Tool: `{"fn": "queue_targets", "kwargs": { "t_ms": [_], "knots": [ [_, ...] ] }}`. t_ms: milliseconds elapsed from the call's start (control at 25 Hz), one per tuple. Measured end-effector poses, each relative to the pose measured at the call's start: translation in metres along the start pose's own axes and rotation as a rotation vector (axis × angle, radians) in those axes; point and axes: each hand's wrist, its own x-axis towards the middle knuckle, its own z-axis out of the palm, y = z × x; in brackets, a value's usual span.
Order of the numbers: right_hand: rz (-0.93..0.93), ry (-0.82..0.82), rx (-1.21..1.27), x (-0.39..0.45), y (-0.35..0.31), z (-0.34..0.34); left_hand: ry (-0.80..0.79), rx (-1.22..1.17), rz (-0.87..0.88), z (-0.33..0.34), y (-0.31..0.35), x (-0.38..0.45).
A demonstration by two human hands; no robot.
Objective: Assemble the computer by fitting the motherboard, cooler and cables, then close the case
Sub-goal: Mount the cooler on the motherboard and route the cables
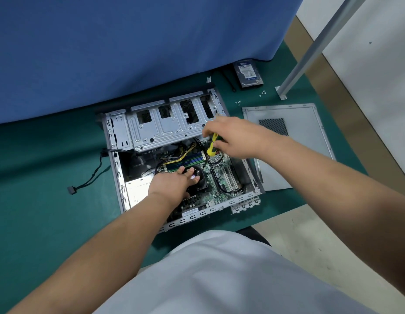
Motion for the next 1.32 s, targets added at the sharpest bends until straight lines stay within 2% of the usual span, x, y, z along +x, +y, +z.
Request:
{"fn": "queue_targets", "kwargs": {
  "t_ms": [120, 200, 280, 320, 440, 480, 600, 720, 800, 840, 1080, 1320],
  "knots": [
    [0.060, 0.166, -0.028, -0.001, -0.004, 0.012, -0.015, -0.008, -0.007, 0.000, 0.000, 0.001],
    [0.206, 0.287, -0.188, -0.001, -0.012, 0.025, -0.026, -0.007, -0.013, -0.002, 0.001, 0.001],
    [0.280, 0.336, -0.258, 0.000, -0.017, 0.032, -0.036, -0.008, -0.017, -0.003, 0.002, 0.000],
    [0.249, 0.306, -0.219, 0.001, -0.015, 0.031, -0.038, -0.006, -0.019, -0.004, 0.002, 0.000],
    [0.078, 0.068, 0.045, 0.001, -0.003, 0.010, -0.033, 0.001, -0.013, -0.004, 0.002, -0.002],
    [0.035, 0.044, 0.086, 0.000, 0.001, 0.002, -0.033, 0.001, -0.011, -0.003, 0.002, -0.002],
    [0.005, 0.152, 0.044, -0.002, -0.001, 0.008, -0.029, -0.005, -0.016, -0.002, 0.001, 0.000],
    [0.238, 0.361, -0.160, 0.000, -0.013, 0.034, -0.038, -0.007, -0.024, -0.001, 0.001, 0.001],
    [0.378, 0.385, -0.293, 0.001, -0.016, 0.041, -0.047, -0.015, -0.027, -0.001, 0.001, 0.001],
    [0.383, 0.387, -0.295, 0.001, -0.015, 0.043, -0.047, -0.016, -0.026, -0.001, 0.001, 0.001],
    [0.181, 0.292, 0.203, -0.004, -0.008, 0.045, -0.050, -0.027, -0.011, -0.001, 0.000, 0.000],
    [0.143, 0.436, 0.242, -0.012, -0.008, 0.063, -0.038, 0.006, 0.002, 0.001, 0.001, 0.002]
  ]
}}
